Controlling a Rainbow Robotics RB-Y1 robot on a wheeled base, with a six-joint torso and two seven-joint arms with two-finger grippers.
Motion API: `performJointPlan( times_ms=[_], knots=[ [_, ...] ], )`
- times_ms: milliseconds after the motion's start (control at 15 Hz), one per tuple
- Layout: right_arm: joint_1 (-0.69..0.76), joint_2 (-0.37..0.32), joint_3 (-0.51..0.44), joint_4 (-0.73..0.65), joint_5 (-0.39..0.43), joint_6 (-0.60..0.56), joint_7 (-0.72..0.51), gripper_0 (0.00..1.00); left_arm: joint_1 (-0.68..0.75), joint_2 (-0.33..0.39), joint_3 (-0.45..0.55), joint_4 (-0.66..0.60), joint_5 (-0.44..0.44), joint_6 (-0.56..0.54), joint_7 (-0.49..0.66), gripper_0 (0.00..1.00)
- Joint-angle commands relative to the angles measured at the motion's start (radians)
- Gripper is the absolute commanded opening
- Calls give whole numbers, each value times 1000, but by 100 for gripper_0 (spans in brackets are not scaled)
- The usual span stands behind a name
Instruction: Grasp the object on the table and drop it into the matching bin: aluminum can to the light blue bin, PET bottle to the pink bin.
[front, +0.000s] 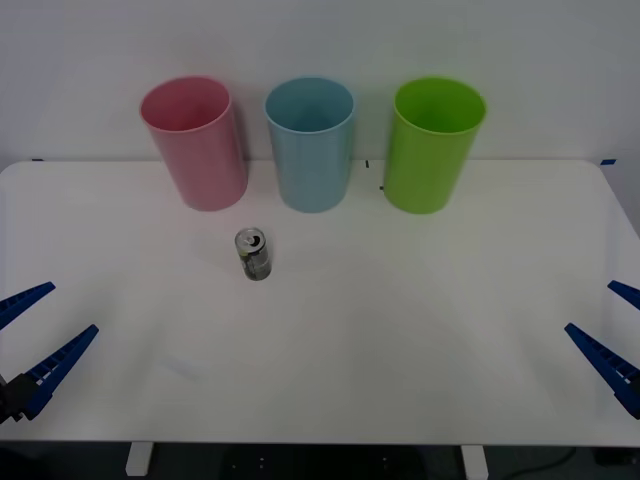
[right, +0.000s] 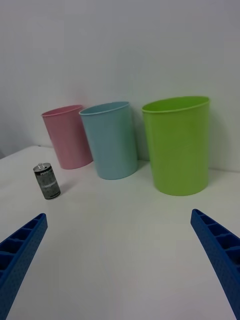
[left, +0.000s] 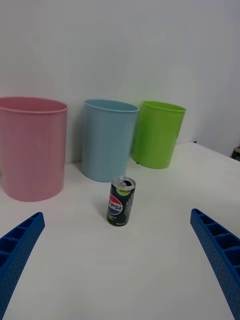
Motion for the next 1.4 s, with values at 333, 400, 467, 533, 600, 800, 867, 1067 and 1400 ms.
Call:
performJointPlan(
  times_ms=[333,400,467,533,600,800,867,1067,1400],
  knots=[
    [0,0,0,0,0,0,0,100,15,-23,-10,-3,1,10,-3,100],
    [0,0,0,0,0,0,0,100,21,-23,-8,-3,1,11,-6,100],
    [0,0,0,0,0,0,0,100,31,-21,-7,-3,6,15,-6,100],
    [0,0,0,0,0,0,0,100,42,-23,-5,-3,9,18,-8,100],
    [0,0,0,0,0,0,0,100,56,-23,-5,-3,10,25,-12,100],
    [0,0,0,0,0,0,0,100,94,-23,0,-3,12,53,-21,100],
    [0,0,0,0,0,0,0,100,102,-21,0,-3,12,64,-25,100],
    [0,0,0,0,0,0,0,100,96,-23,-22,-5,-5,73,-34,100],
    [0,0,0,0,0,0,0,100,51,-21,-93,-3,-54,100,-32,100]
  ],
)
